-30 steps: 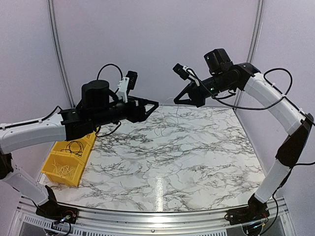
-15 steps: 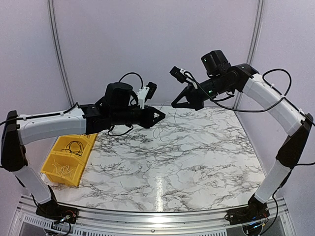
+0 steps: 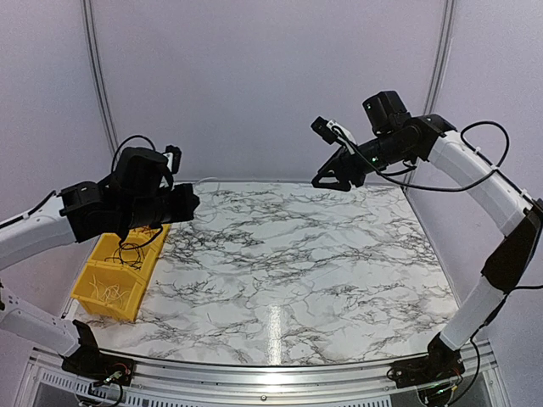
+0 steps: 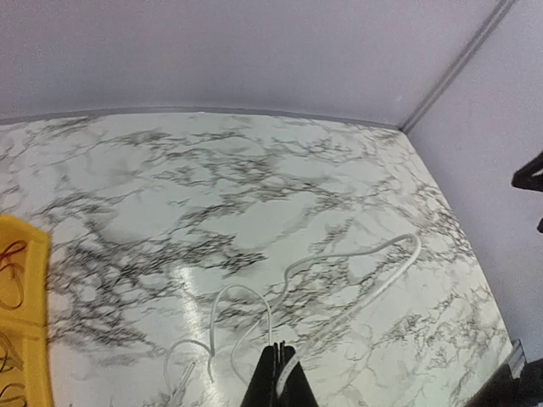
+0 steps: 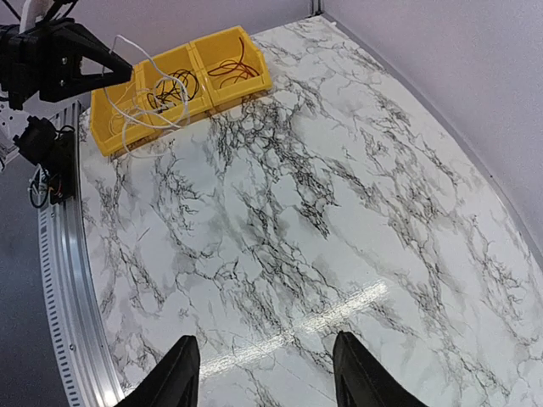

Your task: Untangle the cables

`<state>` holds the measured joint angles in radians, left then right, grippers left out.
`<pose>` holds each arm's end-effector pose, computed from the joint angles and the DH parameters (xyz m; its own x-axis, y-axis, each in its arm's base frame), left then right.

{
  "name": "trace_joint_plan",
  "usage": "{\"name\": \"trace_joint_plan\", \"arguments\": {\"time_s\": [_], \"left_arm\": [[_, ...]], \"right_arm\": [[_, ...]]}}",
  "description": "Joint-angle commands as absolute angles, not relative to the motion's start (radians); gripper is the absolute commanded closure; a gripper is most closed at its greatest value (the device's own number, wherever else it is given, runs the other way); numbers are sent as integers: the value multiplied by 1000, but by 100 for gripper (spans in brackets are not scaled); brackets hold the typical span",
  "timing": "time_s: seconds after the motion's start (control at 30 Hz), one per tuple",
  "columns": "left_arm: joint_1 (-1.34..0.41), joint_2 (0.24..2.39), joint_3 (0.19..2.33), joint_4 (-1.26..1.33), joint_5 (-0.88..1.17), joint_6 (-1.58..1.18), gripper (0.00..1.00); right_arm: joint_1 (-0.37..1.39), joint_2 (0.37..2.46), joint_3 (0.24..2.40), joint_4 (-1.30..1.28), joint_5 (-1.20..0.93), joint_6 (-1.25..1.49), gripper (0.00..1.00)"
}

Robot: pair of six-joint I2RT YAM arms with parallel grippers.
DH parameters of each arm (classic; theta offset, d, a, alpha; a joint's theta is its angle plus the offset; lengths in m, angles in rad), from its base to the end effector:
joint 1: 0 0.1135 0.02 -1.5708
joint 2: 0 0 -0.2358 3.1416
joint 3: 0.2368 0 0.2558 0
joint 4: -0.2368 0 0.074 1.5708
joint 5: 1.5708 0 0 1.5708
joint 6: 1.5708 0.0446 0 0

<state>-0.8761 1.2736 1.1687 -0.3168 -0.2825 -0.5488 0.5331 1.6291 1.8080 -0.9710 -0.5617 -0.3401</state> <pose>0.2087 -0.2311 0.3248 -0.5235 -0.1544 -0.8379 0.3539 0.8552 -0.3786 0.2861 0.1964 0.3727 -0.3270 -0.5208 -0.7886 -0.9137 0.3873 0.1231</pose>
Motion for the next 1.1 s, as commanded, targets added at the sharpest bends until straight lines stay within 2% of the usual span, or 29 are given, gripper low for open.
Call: {"name": "trace_joint_plan", "arguments": {"time_s": [0.0, 0.23, 0.37, 0.5, 1.07], "left_arm": [[-870, 1151, 1119, -644, -601, -774, 100], [-861, 1070, 1071, -929, -830, -1164, 100], [-837, 1088, 1054, -1100, -869, -1425, 100], [-812, 1079, 999, -1139, -872, -1552, 100], [-557, 922, 780, -1160, -865, -1625, 100]], "right_arm": [[525, 1608, 1823, -938, -548, -324, 46], [524, 1627, 1836, -934, -559, -318, 45], [523, 1625, 1831, -934, -558, -320, 45], [523, 1618, 1821, -936, -547, -326, 45], [520, 1587, 1779, -934, -515, -336, 44]]}}
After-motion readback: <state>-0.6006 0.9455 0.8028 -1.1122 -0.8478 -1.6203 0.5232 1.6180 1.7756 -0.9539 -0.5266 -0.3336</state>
